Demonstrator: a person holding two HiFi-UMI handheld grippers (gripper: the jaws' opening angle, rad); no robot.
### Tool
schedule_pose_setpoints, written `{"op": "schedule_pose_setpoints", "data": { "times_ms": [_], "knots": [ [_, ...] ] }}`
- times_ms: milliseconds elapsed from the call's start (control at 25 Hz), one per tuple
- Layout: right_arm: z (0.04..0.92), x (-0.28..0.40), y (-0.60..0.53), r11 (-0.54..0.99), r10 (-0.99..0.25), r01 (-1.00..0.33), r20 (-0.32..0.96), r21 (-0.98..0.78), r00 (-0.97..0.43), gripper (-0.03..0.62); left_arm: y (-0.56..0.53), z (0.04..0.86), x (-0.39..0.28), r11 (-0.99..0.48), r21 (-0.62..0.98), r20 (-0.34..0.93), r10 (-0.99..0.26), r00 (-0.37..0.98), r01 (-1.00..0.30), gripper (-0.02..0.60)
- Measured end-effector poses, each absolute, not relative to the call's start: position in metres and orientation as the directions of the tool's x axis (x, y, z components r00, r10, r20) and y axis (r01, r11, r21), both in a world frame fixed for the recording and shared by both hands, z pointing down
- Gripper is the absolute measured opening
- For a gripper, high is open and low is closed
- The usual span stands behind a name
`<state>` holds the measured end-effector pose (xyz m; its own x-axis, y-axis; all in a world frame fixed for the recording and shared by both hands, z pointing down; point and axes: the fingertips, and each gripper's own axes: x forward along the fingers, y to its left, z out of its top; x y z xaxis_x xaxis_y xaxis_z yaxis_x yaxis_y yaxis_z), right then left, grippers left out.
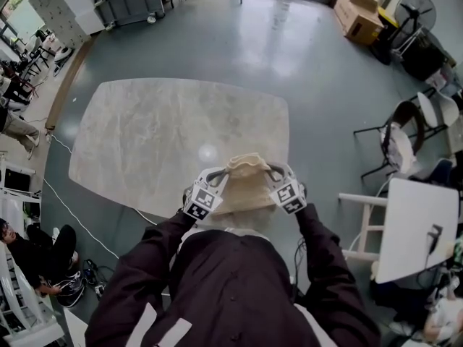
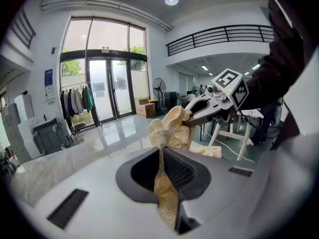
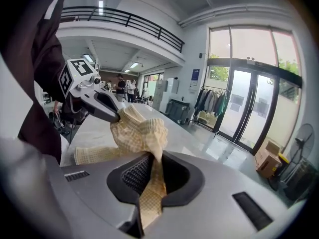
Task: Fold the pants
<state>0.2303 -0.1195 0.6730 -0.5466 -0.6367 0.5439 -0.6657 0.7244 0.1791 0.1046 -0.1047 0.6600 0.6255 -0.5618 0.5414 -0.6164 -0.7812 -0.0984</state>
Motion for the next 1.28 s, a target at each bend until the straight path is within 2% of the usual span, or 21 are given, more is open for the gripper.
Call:
{"op": "schedule_pose_setpoints", "data": {
  "times_ms": [240,480,640,720,800,960,1160,1280],
  "knots": [
    [0.693,0.227,-0.070,0.778,-0.606,-0.544,0.600,0.314,-0.521,0.028,-0.060,0.676,0.104,-0.831,-0.237,0.577,-0.537,0.616,-0.503,0.021],
    [0.746,0.232,-0.025,0.849,-0.513,-0.406,0.714,0.339,-0.476,0.098,-0.018,0.725,0.108,-0.854,-0.458,0.639,-0.510,0.575,-0.249,0.021],
    [0.769,0.235,0.002,0.880,-0.455,-0.369,0.751,0.298,-0.479,0.129,0.005,0.746,0.106,-0.889,-0.409,0.692,-0.449,0.566,-0.206,0.023],
    [0.770,0.237,0.010,0.890,-0.436,-0.359,0.755,0.282,-0.489,0.137,0.015,0.750,0.108,-0.908,-0.376,0.708,-0.412,0.574,-0.187,0.067],
    [0.768,0.238,0.018,0.901,-0.416,-0.333,0.767,0.277,-0.488,0.137,0.026,0.753,0.107,-0.918,-0.375,0.724,-0.377,0.578,-0.129,0.094],
    [0.771,0.236,0.039,0.922,-0.383,-0.249,0.798,0.297,-0.466,0.137,0.044,0.762,0.105,-0.913,-0.408,0.755,-0.332,0.566,0.008,0.094],
    [0.772,0.244,0.048,0.918,-0.369,-0.314,0.807,0.240,-0.461,0.137,0.055,0.765,0.098,-0.926,-0.375,0.768,-0.286,0.574,0.041,0.094],
    [0.757,0.244,0.048,0.884,-0.385,-0.441,0.774,0.154,-0.502,0.137,0.053,0.753,0.098,-0.941,-0.336,0.746,-0.299,0.595,-0.052,0.094]
  ]
}}
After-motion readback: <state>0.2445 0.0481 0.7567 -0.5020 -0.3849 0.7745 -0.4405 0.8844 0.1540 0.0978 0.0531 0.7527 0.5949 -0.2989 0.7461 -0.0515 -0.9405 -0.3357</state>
